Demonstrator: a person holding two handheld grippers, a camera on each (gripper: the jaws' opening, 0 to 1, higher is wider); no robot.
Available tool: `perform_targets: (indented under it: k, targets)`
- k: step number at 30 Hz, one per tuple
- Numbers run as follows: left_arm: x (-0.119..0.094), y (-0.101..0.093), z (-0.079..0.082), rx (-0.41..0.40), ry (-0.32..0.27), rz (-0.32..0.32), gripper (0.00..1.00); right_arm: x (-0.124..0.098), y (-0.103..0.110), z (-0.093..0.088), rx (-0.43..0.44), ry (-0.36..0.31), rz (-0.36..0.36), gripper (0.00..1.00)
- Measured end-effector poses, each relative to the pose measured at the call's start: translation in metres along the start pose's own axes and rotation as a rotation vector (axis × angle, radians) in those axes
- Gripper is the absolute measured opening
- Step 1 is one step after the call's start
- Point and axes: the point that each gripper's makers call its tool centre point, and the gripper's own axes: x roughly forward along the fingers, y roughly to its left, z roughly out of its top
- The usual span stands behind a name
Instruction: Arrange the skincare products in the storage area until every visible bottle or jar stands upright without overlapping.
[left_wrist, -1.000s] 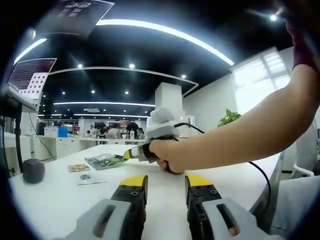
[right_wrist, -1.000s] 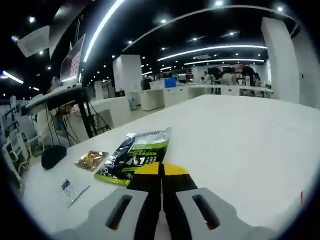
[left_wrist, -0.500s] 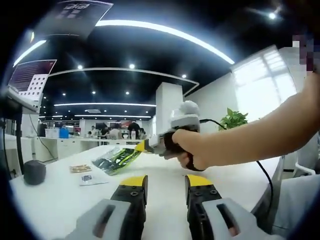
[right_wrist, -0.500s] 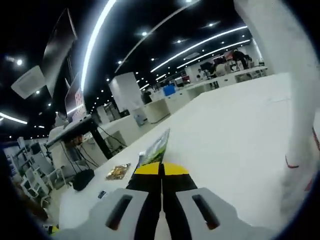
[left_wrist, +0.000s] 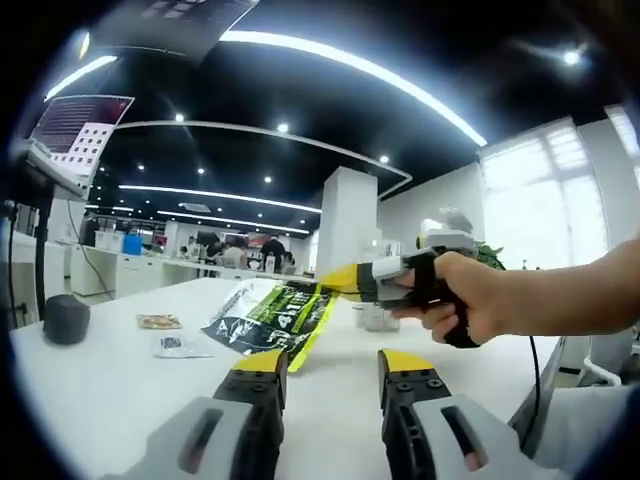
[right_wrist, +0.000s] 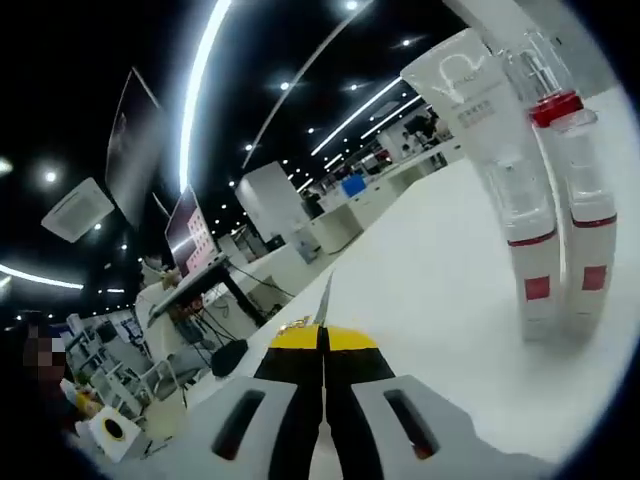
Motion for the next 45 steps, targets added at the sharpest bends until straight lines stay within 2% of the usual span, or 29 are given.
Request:
perform_targets:
  k: [2, 5, 8, 10, 12, 15, 17, 19, 20, 21, 22, 23, 25, 26, 28, 29, 30, 31, 32, 33, 34, 35, 36, 38, 39, 40, 43, 45]
  targets:
    - [0.004, -0.001, -0.005, 0.016, 0.035, 0.013, 0.44, -0.011, 0.005, -0.009, 0.035, 0.031, 0.032, 0.00]
    - [0.005, -0.002, -0.017, 0.088, 0.110, 0.028, 0.46, -0.022, 0.007, -0.018, 0.075, 0.055, 0.052, 0.00]
    - [0.006, -0.006, -0.018, 0.083, 0.112, 0.010, 0.51, -0.035, 0.007, -0.033, 0.051, 0.126, 0.068, 0.00]
    - [0.008, -0.008, -0.019, 0.078, 0.126, 0.001, 0.55, -0.044, 0.009, -0.042, 0.077, 0.174, 0.093, 0.00]
    - [0.009, -0.012, -0.022, 0.091, 0.156, -0.021, 0.52, -0.046, 0.007, -0.039, 0.074, 0.156, 0.086, 0.00]
    - [0.012, -0.017, -0.023, 0.092, 0.175, -0.052, 0.51, -0.050, 0.020, -0.048, 0.110, 0.224, 0.159, 0.00]
    - [0.012, -0.020, -0.023, 0.093, 0.179, -0.073, 0.47, -0.049, 0.031, -0.054, 0.146, 0.251, 0.227, 0.00]
    - [0.011, -0.020, -0.023, 0.091, 0.180, -0.087, 0.41, -0.046, 0.034, -0.058, 0.187, 0.270, 0.253, 0.00]
    - [0.010, -0.019, -0.023, 0.090, 0.178, -0.100, 0.35, -0.044, 0.040, -0.063, 0.209, 0.301, 0.295, 0.00]
    - [0.010, -0.018, -0.022, 0.093, 0.175, -0.105, 0.30, -0.044, 0.042, -0.065, 0.221, 0.310, 0.305, 0.00]
    - [0.010, -0.018, -0.022, 0.089, 0.177, -0.112, 0.26, -0.043, 0.054, -0.066, 0.270, 0.322, 0.365, 0.00]
    - [0.010, -0.016, -0.021, 0.091, 0.174, -0.112, 0.20, -0.042, 0.058, -0.070, 0.279, 0.347, 0.377, 0.00]
    - [0.010, -0.016, -0.022, 0.089, 0.179, -0.116, 0.16, -0.036, 0.057, -0.080, 0.180, 0.380, 0.357, 0.00]
    - [0.010, -0.016, -0.023, 0.088, 0.184, -0.117, 0.16, -0.033, 0.052, -0.086, 0.064, 0.407, 0.323, 0.00]
    - [0.009, -0.017, -0.023, 0.085, 0.180, -0.117, 0.18, -0.029, 0.048, -0.089, -0.045, 0.417, 0.287, 0.00]
    - [0.008, -0.018, -0.023, 0.083, 0.174, -0.121, 0.20, -0.025, 0.043, -0.087, -0.098, 0.401, 0.261, 0.02]
    - [0.005, -0.021, -0.022, 0.082, 0.165, -0.143, 0.22, -0.023, 0.037, -0.087, -0.184, 0.403, 0.225, 0.06]
    - [0.000, -0.019, -0.021, 0.055, 0.177, -0.126, 0.23, -0.022, 0.038, -0.087, -0.222, 0.405, 0.224, 0.14]
    - [-0.004, -0.014, -0.021, 0.038, 0.185, -0.095, 0.22, -0.021, 0.039, -0.087, -0.241, 0.407, 0.227, 0.18]
    - [-0.006, -0.009, -0.011, 0.065, 0.126, -0.076, 0.23, -0.020, 0.038, -0.087, -0.267, 0.423, 0.225, 0.20]
    - [-0.011, 0.001, -0.002, 0.044, 0.094, -0.020, 0.25, -0.019, 0.037, -0.086, -0.288, 0.434, 0.221, 0.21]
    - [-0.015, 0.006, 0.001, 0.012, 0.085, 0.002, 0.28, -0.017, 0.035, -0.085, -0.304, 0.439, 0.213, 0.21]
    - [-0.020, 0.013, 0.000, -0.064, 0.095, 0.026, 0.33, -0.013, 0.034, -0.082, -0.310, 0.436, 0.212, 0.23]
    - [-0.029, 0.024, -0.012, -0.134, 0.157, 0.068, 0.43, -0.007, 0.030, -0.079, -0.296, 0.442, 0.217, 0.26]
    - [-0.032, 0.029, -0.017, -0.140, 0.179, 0.086, 0.42, -0.005, 0.029, -0.079, -0.279, 0.453, 0.218, 0.26]
    - [-0.035, 0.029, -0.007, -0.090, 0.149, 0.084, 0.40, -0.001, 0.026, -0.081, -0.265, 0.470, 0.221, 0.26]
    - [-0.037, 0.027, -0.004, -0.094, 0.169, 0.085, 0.40, 0.005, 0.023, -0.083, -0.249, 0.496, 0.240, 0.26]
    - [-0.042, 0.025, -0.011, -0.076, 0.246, 0.088, 0.40, 0.007, 0.023, -0.085, -0.229, 0.514, 0.254, 0.26]
